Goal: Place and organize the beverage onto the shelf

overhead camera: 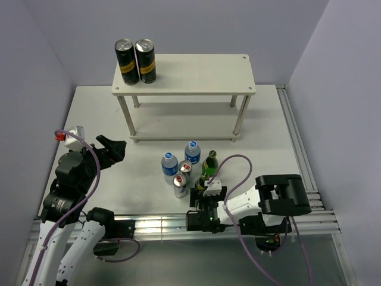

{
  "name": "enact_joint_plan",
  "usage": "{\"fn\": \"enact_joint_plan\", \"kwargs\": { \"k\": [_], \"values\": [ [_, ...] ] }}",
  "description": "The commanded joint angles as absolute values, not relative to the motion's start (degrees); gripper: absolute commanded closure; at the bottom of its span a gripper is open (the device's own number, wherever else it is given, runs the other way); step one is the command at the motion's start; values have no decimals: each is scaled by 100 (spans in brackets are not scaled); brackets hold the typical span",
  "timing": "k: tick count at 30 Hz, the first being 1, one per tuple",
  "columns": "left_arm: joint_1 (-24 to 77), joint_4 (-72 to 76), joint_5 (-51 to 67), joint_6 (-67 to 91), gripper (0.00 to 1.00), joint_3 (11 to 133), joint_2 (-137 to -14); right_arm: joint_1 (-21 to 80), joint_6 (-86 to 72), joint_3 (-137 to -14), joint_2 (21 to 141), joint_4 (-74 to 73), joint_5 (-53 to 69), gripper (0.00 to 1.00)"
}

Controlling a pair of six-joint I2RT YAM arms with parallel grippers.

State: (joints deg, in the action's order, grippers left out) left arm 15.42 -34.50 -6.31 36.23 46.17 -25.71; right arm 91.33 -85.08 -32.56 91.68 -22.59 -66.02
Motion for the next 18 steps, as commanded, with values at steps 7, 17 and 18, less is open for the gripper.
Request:
{"fn": "enact_joint_plan", "kwargs": {
  "k": [7,17,18],
  "values": [
    [1556,-3182,-510,3480,1,4614,-2619,8956,-8225,-3436,9536,-1844,-7171,0],
    [1547,-3164,-483,3472,1,4605,-2646,9492,-9350,-3559,9457,-2933,-7970,0],
    [1547,-3155,-475,3472,1,4605,-2637,9562,-9508,-3629,9466,-3092,-8033,0]
  ]
}}
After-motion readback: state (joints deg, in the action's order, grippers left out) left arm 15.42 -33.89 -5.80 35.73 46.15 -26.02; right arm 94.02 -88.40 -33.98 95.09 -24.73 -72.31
